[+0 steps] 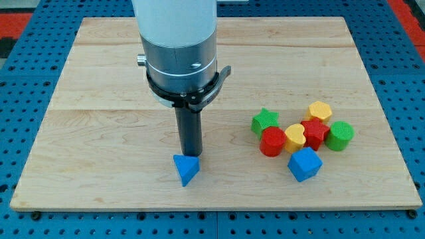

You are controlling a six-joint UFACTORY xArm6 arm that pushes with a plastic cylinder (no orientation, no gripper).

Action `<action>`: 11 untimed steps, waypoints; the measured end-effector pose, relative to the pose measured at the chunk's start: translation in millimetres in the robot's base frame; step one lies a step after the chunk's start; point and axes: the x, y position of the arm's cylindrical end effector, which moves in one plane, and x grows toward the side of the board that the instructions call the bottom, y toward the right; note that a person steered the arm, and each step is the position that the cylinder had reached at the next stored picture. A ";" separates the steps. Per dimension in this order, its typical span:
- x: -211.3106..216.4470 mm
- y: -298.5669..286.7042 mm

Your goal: Push the blue cube to the bottom of red star

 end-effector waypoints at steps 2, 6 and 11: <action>0.0 1.2; 2.1 72.8; 55.5 197.6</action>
